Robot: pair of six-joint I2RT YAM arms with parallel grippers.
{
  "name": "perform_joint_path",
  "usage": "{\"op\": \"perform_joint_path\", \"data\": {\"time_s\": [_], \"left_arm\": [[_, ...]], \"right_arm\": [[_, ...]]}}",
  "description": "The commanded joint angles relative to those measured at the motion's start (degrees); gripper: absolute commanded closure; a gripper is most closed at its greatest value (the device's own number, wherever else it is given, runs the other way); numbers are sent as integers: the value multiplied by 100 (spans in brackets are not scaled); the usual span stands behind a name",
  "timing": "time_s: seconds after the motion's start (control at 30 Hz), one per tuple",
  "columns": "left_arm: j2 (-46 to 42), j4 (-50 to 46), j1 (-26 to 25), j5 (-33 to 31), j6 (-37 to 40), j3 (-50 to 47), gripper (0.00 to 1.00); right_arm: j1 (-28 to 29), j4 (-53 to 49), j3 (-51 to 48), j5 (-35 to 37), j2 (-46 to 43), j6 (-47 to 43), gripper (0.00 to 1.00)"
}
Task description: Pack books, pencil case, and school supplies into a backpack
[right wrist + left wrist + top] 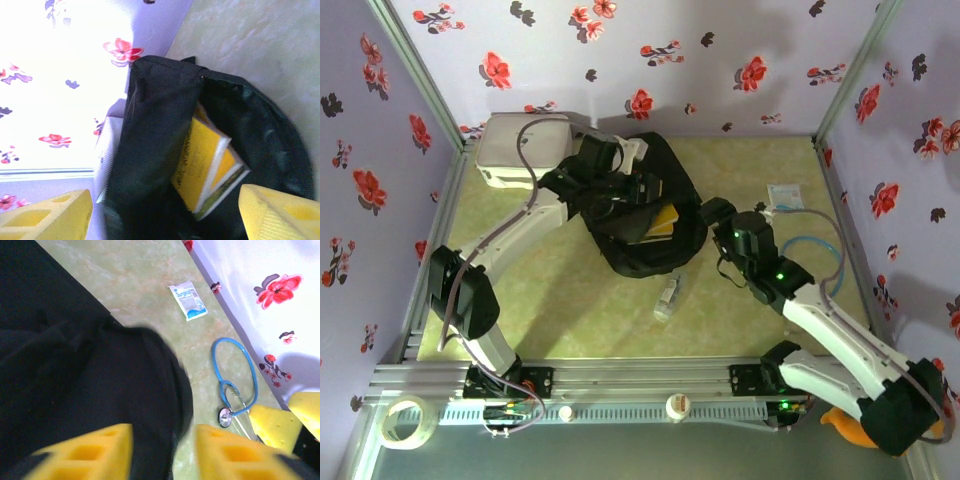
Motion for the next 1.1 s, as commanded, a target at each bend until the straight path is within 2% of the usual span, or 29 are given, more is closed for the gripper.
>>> {"op": "perform_joint_path", "data": {"time_s": [0.0, 0.1, 0.13, 0.33, 0.5, 0.67, 0.9, 1.07], "left_arm": [[-139, 234, 55, 210, -124, -294, 36], [-328, 294, 178, -11, -282, -631, 18], [-412, 310, 242, -109, -342, -767, 16], [-1117, 590, 1110, -461, -1138, -2101, 14], [-1565, 1056, 1914, -244, -1800, -3339, 17], [-1491, 1512, 2333, 298, -1939, -3797, 20], [-687, 1567, 2372, 592, -1830, -3563, 37], [-164, 1888, 2368, 856, -1958, -3383, 47]], "right_arm": [[-27, -989, 40, 454, -155, -564, 21], [-36, -1151, 92, 363, -144, -758, 19], [-43, -1206, 119, 327, -113, -805, 19], [-45, -1381, 177, 136, 10, -1163, 17], [-45, -1462, 192, 68, 126, -1272, 18], [-45, -1341, 277, -34, 287, -1433, 15], [-45, -910, 360, -475, 584, -1585, 1], [-45, -632, 237, -582, 639, -1628, 1]]}}
